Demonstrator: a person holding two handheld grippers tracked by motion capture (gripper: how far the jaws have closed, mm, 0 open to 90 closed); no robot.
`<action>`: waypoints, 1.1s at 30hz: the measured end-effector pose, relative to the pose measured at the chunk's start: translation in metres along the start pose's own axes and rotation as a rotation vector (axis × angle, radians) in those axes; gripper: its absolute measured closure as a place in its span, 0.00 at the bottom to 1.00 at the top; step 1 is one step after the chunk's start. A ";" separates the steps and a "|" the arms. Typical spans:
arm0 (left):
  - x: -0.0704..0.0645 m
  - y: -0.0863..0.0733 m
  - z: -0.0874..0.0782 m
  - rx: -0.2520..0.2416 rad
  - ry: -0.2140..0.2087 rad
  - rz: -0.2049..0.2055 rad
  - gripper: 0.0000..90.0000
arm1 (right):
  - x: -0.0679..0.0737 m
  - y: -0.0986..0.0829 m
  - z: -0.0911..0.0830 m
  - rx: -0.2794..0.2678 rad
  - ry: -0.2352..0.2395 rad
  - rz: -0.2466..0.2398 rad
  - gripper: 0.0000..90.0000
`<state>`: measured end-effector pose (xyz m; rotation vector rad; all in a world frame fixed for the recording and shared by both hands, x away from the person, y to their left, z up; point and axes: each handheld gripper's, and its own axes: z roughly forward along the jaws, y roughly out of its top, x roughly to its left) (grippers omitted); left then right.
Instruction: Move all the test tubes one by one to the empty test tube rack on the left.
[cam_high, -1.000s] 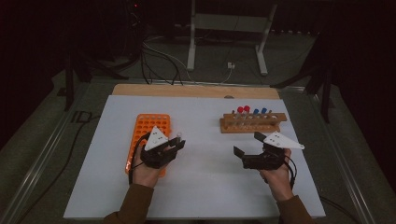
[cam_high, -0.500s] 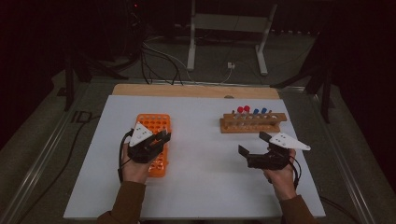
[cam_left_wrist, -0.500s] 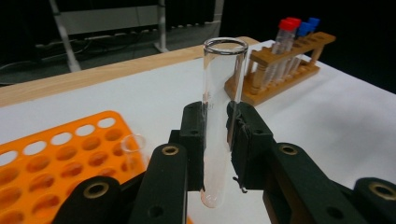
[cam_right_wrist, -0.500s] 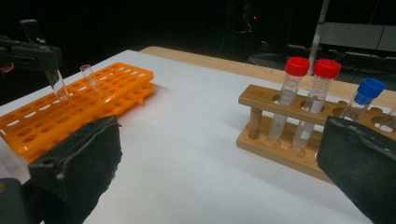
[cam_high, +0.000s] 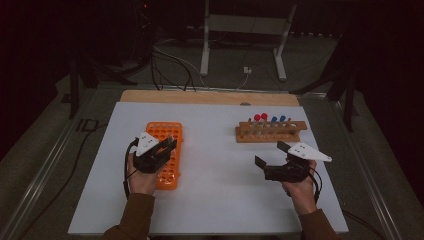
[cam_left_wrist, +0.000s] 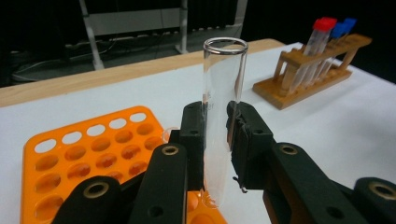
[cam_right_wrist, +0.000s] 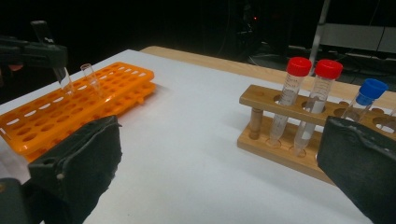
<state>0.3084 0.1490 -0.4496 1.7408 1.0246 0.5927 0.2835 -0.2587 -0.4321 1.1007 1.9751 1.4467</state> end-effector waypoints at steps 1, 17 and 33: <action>0.000 -0.001 0.002 0.003 0.005 -0.002 0.85 | 0.000 0.000 0.000 0.000 0.000 0.000 0.00; 0.000 -0.011 0.021 0.059 0.067 0.014 0.85 | 0.000 0.000 -0.001 -0.011 0.004 -0.008 0.00; 0.002 -0.015 0.026 0.154 0.086 0.019 0.85 | 0.002 -0.001 0.001 -0.006 0.013 -0.017 0.00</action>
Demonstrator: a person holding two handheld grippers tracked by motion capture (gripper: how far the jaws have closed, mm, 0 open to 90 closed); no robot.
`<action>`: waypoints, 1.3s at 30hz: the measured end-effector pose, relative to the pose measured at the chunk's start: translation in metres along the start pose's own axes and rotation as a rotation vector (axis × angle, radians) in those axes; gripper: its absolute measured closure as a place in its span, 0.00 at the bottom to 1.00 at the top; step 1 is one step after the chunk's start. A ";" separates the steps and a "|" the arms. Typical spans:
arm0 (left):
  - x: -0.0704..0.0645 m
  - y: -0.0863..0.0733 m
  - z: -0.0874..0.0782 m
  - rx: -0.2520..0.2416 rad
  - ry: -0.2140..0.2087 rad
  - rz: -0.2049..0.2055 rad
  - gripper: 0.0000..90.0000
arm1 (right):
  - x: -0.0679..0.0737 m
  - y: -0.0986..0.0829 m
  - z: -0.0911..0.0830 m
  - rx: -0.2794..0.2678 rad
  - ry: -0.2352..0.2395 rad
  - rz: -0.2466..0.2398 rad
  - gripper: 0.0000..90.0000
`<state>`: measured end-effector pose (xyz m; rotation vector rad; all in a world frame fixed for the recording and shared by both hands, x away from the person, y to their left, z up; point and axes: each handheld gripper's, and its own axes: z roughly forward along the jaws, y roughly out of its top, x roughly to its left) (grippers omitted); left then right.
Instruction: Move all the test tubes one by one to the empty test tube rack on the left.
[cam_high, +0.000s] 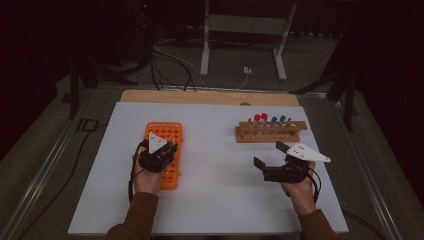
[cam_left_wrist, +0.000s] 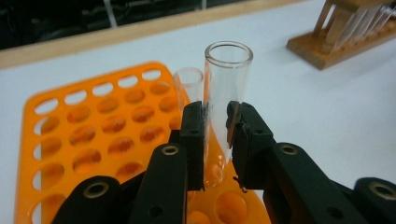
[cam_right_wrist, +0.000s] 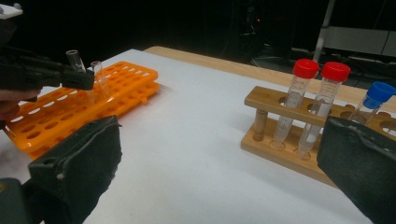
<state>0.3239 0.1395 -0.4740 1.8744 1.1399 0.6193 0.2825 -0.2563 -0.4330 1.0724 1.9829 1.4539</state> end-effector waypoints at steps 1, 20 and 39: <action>0.000 0.000 0.000 0.008 0.001 0.000 0.85 | 0.000 0.000 0.000 0.001 0.000 0.000 0.00; -0.005 -0.002 0.011 0.138 0.035 0.002 0.86 | 0.001 -0.001 0.001 0.004 0.006 -0.004 0.00; -0.002 -0.005 -0.001 0.076 -0.015 -0.092 0.52 | -0.001 -0.001 0.000 0.003 0.003 0.002 0.00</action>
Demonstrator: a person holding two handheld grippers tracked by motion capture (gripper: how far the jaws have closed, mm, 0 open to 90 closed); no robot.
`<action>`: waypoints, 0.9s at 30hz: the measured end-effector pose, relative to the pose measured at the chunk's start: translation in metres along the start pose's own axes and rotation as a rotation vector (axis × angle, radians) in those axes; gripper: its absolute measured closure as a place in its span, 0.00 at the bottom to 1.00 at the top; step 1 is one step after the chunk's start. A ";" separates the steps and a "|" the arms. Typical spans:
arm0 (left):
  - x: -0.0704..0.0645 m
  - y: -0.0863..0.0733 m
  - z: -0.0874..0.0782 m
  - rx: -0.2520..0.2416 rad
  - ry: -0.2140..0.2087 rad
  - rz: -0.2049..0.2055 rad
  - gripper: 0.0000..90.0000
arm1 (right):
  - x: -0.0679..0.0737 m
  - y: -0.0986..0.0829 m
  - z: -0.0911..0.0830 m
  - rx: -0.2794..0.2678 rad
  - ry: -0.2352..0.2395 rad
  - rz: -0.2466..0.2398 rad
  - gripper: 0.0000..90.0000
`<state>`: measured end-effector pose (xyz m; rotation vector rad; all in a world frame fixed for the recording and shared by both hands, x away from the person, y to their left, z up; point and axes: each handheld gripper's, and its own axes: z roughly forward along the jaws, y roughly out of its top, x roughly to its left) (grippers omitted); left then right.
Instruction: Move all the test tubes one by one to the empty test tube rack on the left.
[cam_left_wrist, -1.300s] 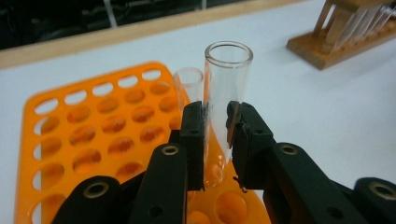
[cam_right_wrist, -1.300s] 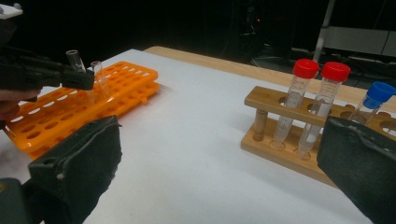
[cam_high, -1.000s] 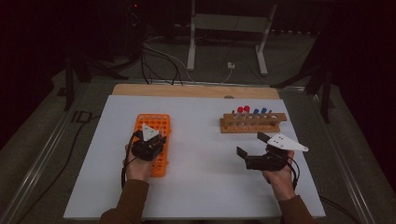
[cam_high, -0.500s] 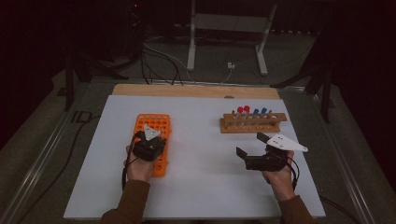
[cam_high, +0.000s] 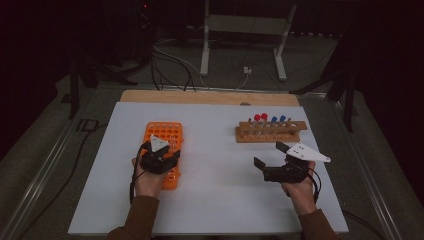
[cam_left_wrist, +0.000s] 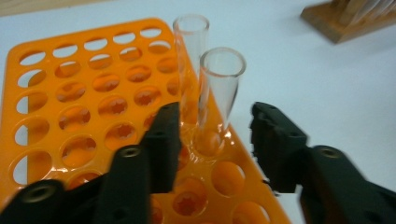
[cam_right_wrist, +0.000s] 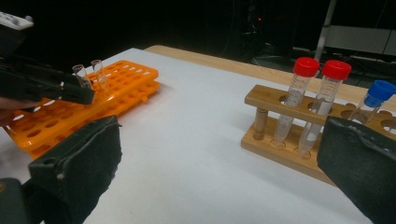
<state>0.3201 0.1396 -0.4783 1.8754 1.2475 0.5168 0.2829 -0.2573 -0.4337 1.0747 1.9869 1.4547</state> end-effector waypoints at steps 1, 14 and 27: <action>0.001 0.000 -0.003 -0.019 -0.018 -0.017 0.48 | 0.000 0.000 0.000 -0.001 0.000 -0.001 0.00; 0.003 0.000 -0.030 -0.166 -0.114 -0.074 0.02 | -0.004 0.003 -0.002 -0.006 -0.009 0.004 0.00; 0.006 -0.001 -0.041 -0.215 -0.086 -0.045 0.01 | -0.023 0.021 -0.007 -0.019 -0.067 -0.012 0.00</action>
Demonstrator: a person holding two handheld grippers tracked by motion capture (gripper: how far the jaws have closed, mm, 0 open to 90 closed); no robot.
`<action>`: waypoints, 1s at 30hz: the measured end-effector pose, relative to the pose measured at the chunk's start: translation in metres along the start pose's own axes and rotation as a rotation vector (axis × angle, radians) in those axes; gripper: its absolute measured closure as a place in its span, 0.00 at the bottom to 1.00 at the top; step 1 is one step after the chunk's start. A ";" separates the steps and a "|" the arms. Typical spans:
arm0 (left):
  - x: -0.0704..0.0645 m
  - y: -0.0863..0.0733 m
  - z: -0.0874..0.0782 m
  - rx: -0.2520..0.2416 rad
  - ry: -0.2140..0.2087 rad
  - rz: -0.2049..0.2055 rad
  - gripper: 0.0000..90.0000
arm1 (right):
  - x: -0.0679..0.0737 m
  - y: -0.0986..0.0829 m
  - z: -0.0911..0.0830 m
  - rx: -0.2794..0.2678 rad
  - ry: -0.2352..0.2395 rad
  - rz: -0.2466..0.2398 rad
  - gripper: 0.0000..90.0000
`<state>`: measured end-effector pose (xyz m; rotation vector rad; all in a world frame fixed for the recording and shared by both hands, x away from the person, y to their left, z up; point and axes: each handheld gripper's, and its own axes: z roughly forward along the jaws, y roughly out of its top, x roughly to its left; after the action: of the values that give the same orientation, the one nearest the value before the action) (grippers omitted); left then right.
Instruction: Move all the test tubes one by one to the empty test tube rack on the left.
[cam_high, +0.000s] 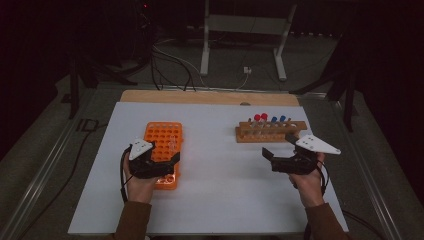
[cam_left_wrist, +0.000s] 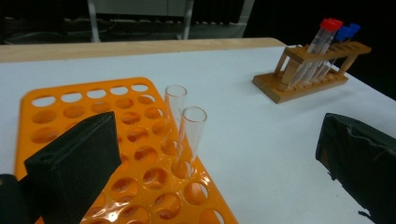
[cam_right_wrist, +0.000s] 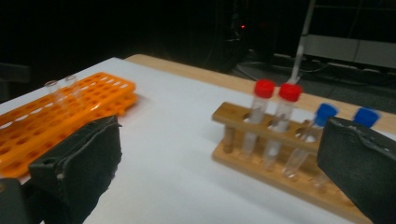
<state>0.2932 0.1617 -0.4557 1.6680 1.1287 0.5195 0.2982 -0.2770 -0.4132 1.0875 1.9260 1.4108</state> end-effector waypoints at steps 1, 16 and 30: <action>0.000 0.000 -0.001 -0.006 0.004 0.003 0.01 | -0.002 0.001 0.000 0.000 -0.006 0.001 0.00; 0.004 0.002 -0.008 -0.014 0.040 0.001 0.01 | -0.045 0.023 0.023 0.035 -0.115 0.038 0.09; 0.002 0.000 -0.003 0.004 0.042 0.011 0.01 | -0.080 0.021 0.051 0.083 -0.234 0.026 0.61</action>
<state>0.2913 0.1652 -0.4551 1.6745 1.1527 0.5622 0.3878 -0.3138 -0.4146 1.2603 1.8210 1.1674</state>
